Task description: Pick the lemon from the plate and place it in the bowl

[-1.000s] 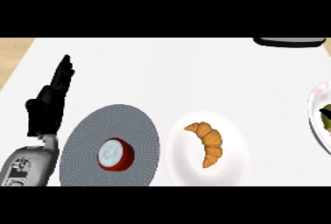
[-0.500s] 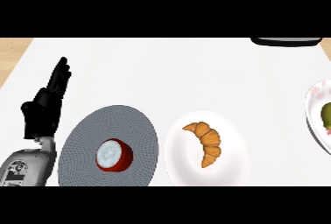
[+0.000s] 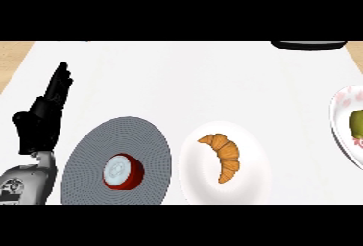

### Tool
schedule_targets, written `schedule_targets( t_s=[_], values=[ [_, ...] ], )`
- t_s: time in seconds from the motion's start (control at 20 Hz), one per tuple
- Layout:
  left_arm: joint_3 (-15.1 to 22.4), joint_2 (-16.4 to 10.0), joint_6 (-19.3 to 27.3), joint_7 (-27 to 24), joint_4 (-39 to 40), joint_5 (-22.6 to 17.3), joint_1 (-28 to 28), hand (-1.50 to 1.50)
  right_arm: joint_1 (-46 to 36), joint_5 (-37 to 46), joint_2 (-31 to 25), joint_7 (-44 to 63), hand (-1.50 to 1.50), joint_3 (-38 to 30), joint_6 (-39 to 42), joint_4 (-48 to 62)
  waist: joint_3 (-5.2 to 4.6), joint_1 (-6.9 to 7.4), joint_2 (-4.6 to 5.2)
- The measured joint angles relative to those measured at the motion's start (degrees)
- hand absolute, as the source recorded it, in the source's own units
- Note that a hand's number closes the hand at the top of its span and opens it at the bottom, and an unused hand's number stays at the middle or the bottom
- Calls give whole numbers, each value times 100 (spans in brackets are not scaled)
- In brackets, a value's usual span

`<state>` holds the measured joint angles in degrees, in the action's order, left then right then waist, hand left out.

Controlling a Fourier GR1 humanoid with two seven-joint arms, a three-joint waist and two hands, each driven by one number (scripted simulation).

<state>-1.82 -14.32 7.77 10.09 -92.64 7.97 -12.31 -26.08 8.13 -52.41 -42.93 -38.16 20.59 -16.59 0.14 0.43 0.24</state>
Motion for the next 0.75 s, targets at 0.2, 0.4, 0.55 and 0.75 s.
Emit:
schedule_targets(
  t_s=[0.2,0.4,0.55,0.75],
  values=[
    [26,62,33,33,19,55,-6,0,485,-158,-224,-152,-150,-85,417,112,5,-30,0],
    [-45,48,0,-53,102,20,5,0,933,-257,-346,-250,-150,-71,647,6,5,-71,-9],
    [-65,51,14,-115,152,52,49,0,1241,-344,-318,-339,-150,-55,706,-122,3,-96,-17],
    [-20,103,27,-60,26,79,123,0,1562,-469,-239,-436,-150,-27,718,-319,4,-98,-30]
  ],
)
